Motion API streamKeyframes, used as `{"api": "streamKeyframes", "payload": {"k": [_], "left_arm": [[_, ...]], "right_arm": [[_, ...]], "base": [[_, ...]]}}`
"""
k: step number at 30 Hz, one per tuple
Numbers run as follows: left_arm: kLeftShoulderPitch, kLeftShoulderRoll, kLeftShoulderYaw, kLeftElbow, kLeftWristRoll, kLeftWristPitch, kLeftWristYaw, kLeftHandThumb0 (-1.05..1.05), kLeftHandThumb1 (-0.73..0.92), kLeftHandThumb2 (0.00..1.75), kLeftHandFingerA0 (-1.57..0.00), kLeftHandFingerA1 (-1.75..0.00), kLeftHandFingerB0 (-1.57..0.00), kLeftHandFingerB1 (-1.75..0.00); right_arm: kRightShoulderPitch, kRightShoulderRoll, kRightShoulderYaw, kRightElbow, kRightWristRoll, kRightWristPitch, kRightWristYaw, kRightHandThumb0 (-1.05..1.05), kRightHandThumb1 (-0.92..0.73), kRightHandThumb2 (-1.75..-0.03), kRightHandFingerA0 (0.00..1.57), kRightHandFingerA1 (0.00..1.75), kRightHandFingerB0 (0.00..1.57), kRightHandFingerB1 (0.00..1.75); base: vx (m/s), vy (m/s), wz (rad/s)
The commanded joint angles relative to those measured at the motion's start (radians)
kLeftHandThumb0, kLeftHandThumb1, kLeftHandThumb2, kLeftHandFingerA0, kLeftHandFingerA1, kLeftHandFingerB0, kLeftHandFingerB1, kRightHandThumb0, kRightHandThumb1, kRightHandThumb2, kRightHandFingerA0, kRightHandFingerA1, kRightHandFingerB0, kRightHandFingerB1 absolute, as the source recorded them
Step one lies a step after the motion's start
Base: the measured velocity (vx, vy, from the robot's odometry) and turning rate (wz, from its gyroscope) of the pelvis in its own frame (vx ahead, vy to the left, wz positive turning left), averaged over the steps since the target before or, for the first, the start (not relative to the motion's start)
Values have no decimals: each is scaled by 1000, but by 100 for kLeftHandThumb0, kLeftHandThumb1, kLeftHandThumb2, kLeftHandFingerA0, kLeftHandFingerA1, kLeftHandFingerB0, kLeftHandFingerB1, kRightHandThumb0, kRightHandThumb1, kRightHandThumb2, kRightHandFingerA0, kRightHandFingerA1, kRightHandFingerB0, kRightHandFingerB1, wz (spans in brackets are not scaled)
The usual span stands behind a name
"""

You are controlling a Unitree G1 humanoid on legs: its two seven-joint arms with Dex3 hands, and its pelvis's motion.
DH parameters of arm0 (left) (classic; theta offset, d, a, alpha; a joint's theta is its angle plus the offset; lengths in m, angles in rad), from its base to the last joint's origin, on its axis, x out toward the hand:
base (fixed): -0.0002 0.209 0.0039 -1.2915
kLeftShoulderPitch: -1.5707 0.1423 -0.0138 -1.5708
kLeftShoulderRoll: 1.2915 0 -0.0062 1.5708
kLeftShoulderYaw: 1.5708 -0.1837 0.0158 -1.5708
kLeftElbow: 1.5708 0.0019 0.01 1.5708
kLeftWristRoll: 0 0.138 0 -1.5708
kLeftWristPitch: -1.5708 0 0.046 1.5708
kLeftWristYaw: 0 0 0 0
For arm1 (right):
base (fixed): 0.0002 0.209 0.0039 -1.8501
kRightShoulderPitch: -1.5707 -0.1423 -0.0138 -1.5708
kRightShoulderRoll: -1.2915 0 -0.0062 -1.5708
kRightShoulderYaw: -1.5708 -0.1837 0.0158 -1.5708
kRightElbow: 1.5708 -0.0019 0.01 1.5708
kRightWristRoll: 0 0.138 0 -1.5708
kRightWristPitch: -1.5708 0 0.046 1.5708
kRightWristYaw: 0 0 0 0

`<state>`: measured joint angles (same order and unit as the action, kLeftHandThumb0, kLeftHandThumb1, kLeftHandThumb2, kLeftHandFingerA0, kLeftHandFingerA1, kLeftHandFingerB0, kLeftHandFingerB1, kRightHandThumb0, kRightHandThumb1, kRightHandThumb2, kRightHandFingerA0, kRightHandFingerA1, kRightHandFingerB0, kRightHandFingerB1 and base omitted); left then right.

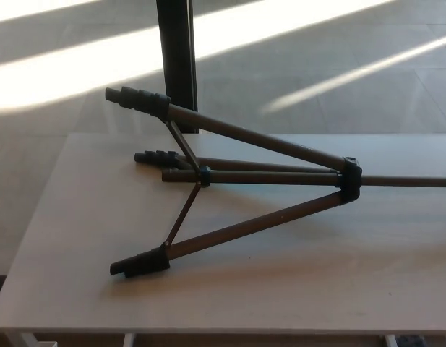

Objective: Use both hands of the robot to pick up the tripod lying in the middle of the desk and make it stand upright on the desk

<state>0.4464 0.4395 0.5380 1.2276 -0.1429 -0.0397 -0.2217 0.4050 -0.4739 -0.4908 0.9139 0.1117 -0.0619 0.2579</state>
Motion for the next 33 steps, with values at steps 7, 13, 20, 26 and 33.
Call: {"api": "streamKeyframes", "payload": {"k": [7, 13, 20, 26, 33], "left_arm": [[-67, 58, 156, -75, -169, -56, -90, -57, 67, 60, -73, -58, -56, -51], [-143, 42, 259, -387, -312, -1, -152, -62, 70, 61, -65, -56, -53, -49], [-178, -17, 280, -929, -438, 147, -40, -60, 79, 63, -51, -58, -43, -50], [-239, -98, 287, -1247, -539, 155, 106, -64, 78, 63, -52, -64, -49, -53], [-319, -100, 263, -1428, -494, 154, 194, -75, 75, 62, -67, -63, -60, -49]], "right_arm": [[35, 39, -309, -288, 359, 173, 63, -64, -50, -87, 58, 68, 35, 52], [46, 155, -456, -721, 595, 293, -53, -75, -54, -92, 30, 60, 9, 45], [-8, 327, -407, -1245, 638, 148, -292, -68, -79, -64, 32, 67, 23, 38], [-90, 322, -330, -1517, 558, 162, -391, -73, -77, -63, 32, 65, 28, 38], [-212, 318, -249, -1655, 496, 194, -423, -74, -74, -63, 41, 61, 37, 37]], "base": [[0, 0, 0], [0, 0, 0], [0, 0, 0], [0, 0, 0], [0, 0, 0]]}}
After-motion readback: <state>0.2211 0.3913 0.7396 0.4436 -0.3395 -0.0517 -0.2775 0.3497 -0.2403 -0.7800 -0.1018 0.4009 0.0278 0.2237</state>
